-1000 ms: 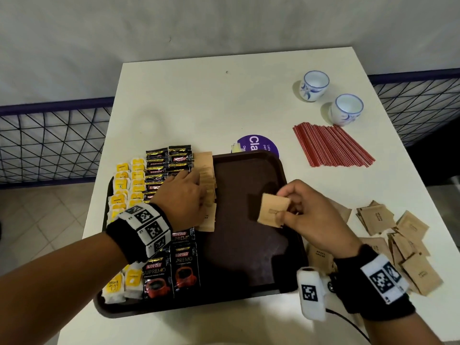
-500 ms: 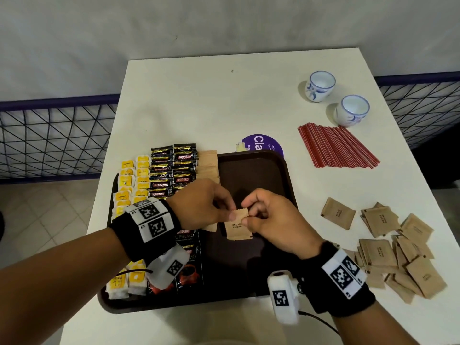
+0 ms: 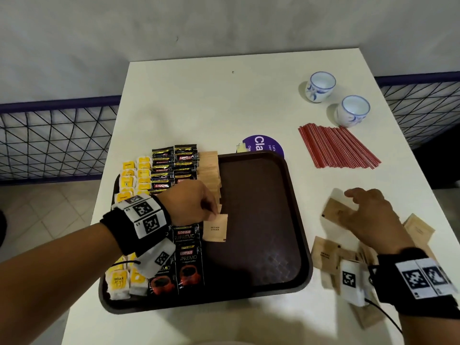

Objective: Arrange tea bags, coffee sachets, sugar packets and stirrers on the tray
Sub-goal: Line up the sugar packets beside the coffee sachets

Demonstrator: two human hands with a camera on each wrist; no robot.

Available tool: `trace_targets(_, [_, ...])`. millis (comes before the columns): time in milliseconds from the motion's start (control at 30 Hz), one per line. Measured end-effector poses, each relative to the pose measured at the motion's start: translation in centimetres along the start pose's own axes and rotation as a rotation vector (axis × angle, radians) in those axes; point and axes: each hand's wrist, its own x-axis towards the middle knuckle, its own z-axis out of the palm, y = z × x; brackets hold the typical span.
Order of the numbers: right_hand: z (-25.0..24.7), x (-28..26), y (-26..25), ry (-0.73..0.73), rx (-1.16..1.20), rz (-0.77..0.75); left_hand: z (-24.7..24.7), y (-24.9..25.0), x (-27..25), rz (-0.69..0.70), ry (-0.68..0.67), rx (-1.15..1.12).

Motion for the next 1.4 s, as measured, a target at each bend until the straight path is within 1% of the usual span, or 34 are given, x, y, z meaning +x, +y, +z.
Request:
trace_targets(200, [0.9,0.0,-0.3,-0.044,-0.091,0.010,0.7,0.0,-0.1,-0.010,0.048,0.214])
trace_targets(300, [1.0,0.2,-0.3,-0.042,-0.086,0.032,0.8,-0.2,-0.1,-0.033,0.046,0.314])
trace_targets(400, [1.1,0.2,-0.3,-0.046,-0.073,0.048,0.8,-0.1,-0.1,-0.014,0.048,0.440])
trace_targets(467, [1.0,0.3,-0.3,-0.044,-0.063,0.049,1.0,0.0,0.0,0.018,0.078,0.520])
trace_targets(567, [1.0,0.3,-0.4,-0.042,-0.046,0.043,1.0,0.2,-0.1,0.083,0.097,0.533])
trace_targets(667, [1.0,0.2,-0.5,-0.035,-0.035,0.034,1.0,0.7,-0.1,0.218,0.000,0.645])
trace_targets(700, [1.0,0.2,-0.5,-0.033,-0.034,0.032,1.1,0.9,-0.1,0.246,-0.024,0.692])
trace_targets(767, [1.0,0.1,-0.6,-0.034,-0.027,0.034,1.2,1.2,0.0,0.264,-0.026,0.748])
trace_targets(1000, [0.9,-0.1,-0.6,-0.023,-0.018,0.012,1.1,1.2,0.5,0.189,-0.033,0.742])
trace_targets(1133, [1.1,-0.1,-0.4,0.026,0.015,-0.012,1.0,1.1,0.5,0.155,-0.031,0.739])
trace_targets(1267, [1.4,-0.1,-0.1,0.121,0.055,-0.056,0.9,1.0,0.5,0.149,-0.014,0.745])
trace_targets(1400, [0.5,-0.3,0.2,0.152,0.083,-0.090,0.9,0.8,0.5,0.150,0.024,0.721])
